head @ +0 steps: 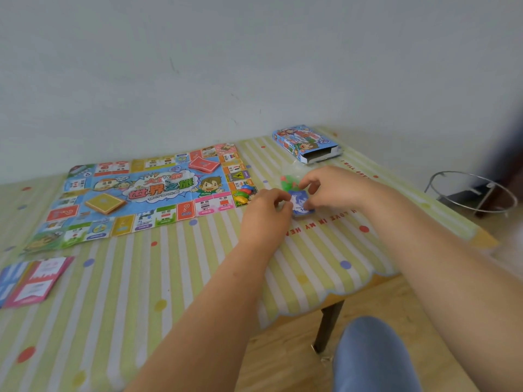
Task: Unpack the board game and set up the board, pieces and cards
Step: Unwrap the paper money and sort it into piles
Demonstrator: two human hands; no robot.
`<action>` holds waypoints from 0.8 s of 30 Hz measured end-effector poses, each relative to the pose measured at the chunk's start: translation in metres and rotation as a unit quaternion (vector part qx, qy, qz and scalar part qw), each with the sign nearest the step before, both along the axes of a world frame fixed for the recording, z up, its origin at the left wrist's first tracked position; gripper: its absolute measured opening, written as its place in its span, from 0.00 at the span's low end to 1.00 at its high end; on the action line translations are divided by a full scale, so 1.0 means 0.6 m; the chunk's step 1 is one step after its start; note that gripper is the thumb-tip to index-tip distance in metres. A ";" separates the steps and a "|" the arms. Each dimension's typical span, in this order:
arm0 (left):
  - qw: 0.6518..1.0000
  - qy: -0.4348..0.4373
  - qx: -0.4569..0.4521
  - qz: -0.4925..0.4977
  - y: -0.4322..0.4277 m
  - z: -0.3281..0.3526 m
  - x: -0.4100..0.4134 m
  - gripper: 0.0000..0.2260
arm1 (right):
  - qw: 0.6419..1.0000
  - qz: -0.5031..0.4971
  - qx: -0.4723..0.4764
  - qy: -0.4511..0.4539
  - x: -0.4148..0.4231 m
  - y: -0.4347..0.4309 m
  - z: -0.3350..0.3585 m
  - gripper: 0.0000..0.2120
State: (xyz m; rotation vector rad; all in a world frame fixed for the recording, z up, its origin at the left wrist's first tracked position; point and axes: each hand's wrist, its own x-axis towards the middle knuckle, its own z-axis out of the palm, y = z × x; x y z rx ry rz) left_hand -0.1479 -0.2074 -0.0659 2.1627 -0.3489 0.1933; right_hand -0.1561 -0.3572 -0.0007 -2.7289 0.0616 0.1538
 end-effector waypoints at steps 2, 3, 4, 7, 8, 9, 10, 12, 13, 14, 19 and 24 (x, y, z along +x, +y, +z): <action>1.000 0.001 0.000 0.000 0.000 0.001 -0.001 0.08 | 1.000 0.000 -0.005 0.009 0.002 0.002 0.004 0.26; 1.000 0.002 -0.001 0.000 0.000 0.001 0.000 0.08 | 1.000 0.001 -0.007 0.013 0.003 0.002 0.006 0.26; 1.000 0.003 -0.002 -0.001 0.000 0.001 -0.001 0.08 | 1.000 0.002 -0.010 0.017 0.004 0.003 0.007 0.26; 1.000 0.003 -0.003 -0.006 0.001 0.000 0.000 0.09 | 1.000 0.006 -0.021 0.021 0.005 0.004 0.009 0.24; 1.000 0.002 -0.003 -0.007 0.002 -0.001 0.000 0.09 | 0.999 0.007 -0.023 0.021 0.006 0.003 0.008 0.23; 1.000 0.000 -0.003 -0.009 0.002 -0.001 0.000 0.08 | 0.999 0.008 -0.024 0.023 0.007 0.001 0.008 0.23; 1.000 -0.002 -0.002 -0.009 0.002 -0.001 0.000 0.08 | 0.999 0.010 -0.025 0.026 0.008 0.000 0.009 0.22; 1.000 -0.003 -0.002 -0.007 0.002 -0.002 0.001 0.08 | 0.999 0.019 -0.035 0.035 0.010 0.000 0.013 0.21; 1.000 -0.004 -0.003 -0.006 0.002 -0.002 0.001 0.07 | 0.998 0.026 -0.043 0.041 0.011 0.000 0.016 0.20; 1.000 -0.005 -0.003 -0.007 0.002 -0.002 0.001 0.08 | 0.997 0.033 -0.053 0.049 0.013 0.002 0.019 0.19; 1.000 0.000 -0.002 -0.009 0.005 0.001 -0.002 0.09 | 0.989 0.063 -0.114 0.065 0.021 0.010 0.025 0.18; 1.000 0.022 -0.008 -0.015 0.008 0.006 -0.005 0.12 | 0.981 0.073 -0.162 0.078 0.030 0.019 0.025 0.20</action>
